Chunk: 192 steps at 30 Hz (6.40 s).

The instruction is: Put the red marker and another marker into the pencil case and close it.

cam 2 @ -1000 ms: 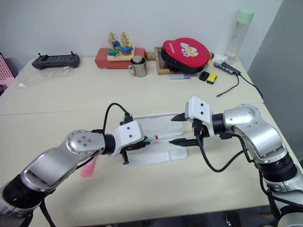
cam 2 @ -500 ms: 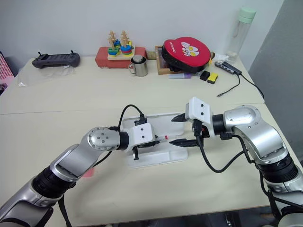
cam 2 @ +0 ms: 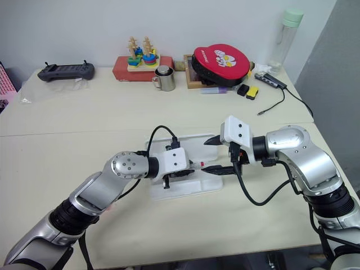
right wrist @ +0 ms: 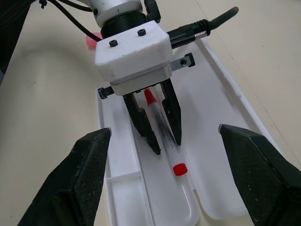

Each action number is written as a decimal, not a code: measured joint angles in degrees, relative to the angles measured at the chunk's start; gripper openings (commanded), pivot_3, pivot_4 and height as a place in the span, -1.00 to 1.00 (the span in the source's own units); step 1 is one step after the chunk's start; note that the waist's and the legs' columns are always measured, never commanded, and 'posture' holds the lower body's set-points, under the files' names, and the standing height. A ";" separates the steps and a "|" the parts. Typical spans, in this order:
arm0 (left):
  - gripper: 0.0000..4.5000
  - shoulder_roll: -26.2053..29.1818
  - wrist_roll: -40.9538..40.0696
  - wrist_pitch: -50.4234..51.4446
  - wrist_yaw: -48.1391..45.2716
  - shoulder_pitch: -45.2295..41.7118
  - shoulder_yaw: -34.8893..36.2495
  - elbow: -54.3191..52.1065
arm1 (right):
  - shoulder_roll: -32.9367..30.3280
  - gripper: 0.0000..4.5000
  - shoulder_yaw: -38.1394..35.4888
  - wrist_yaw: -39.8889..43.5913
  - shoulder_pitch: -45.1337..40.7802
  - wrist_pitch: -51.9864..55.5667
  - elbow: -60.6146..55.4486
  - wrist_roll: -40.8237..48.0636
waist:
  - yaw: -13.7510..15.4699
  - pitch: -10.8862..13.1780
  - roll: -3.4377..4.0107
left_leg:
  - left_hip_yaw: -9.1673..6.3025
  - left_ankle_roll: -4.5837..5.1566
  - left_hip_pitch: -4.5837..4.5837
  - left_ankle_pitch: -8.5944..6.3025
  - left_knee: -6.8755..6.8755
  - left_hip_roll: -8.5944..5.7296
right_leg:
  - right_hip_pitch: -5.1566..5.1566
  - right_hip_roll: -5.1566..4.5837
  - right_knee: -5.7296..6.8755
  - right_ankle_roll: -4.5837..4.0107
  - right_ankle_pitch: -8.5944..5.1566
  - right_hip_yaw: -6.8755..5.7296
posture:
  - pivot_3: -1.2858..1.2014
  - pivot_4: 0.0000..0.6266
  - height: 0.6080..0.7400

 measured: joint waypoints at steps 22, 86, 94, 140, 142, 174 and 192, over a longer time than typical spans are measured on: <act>1.00 3.97 -24.10 28.22 -2.12 17.49 38.88 -24.67 | -0.78 0.72 -0.02 0.41 0.02 -0.24 0.06 -0.08 | -0.19 0.00 0.00 | -0.05 0.00 0.05 0.00 0.02 0.02 | 0.00 -0.01 0.08 0.05 -0.03 -0.03 | 0.03 -0.52 1.00; -0.46 6.80 -18.73 40.03 21.75 36.73 47.79 -24.30 | -1.54 0.72 0.53 4.42 1.28 -5.79 2.23 -2.46 | -0.06 -0.01 -0.02 | 0.03 -0.02 0.47 0.00 -0.12 0.03 | 0.28 -0.02 0.05 -0.02 -0.06 0.03 | 0.03 -0.52 1.00; -0.46 18.15 -24.71 29.35 6.88 31.05 46.86 -25.94 | -1.94 0.72 0.55 5.20 1.28 -6.35 2.23 -3.22 | 0.03 0.05 0.12 | 0.11 -0.01 0.42 0.00 -0.12 0.00 | 0.28 -0.07 -0.05 0.01 -0.09 0.04 | 0.03 -0.52 1.00; -0.46 8.30 -5.92 -1.43 -10.77 9.78 7.39 -6.39 | -3.18 0.72 -0.20 3.80 3.80 -4.24 -0.83 -3.76 | -0.05 0.06 0.14 | 0.09 0.01 0.30 0.00 -0.05 0.02 | 0.18 0.00 0.06 0.04 -0.10 0.05 | 0.03 -0.52 1.00; -0.31 7.22 -5.79 -1.35 -11.24 8.49 7.37 -5.16 | -3.16 0.72 -0.20 3.68 3.80 -4.24 -0.83 -3.76 | -0.04 0.06 0.13 | 0.08 0.01 0.29 0.00 -0.04 0.02 | 0.18 0.00 0.07 0.04 -0.10 0.05 | 0.03 -0.52 1.00; 1.00 13.43 -26.05 13.90 -16.01 9.42 31.29 -14.44 | -3.17 0.72 0.15 -0.52 1.56 -5.29 5.94 -9.17 | -0.24 0.06 0.14 | 0.07 0.00 0.31 0.00 -0.06 0.03 | 0.16 0.01 0.07 0.04 -0.10 0.04 | 0.03 -0.52 1.00; 1.00 17.69 -36.57 24.54 -1.99 17.13 49.25 -25.64 | 3.74 0.72 -0.02 -15.38 0.21 -1.66 21.86 -17.96 | -0.18 0.06 0.14 | 0.11 0.00 0.34 0.00 -0.06 0.03 | 0.17 0.00 0.09 -0.09 -0.02 0.09 | 0.03 -0.52 1.00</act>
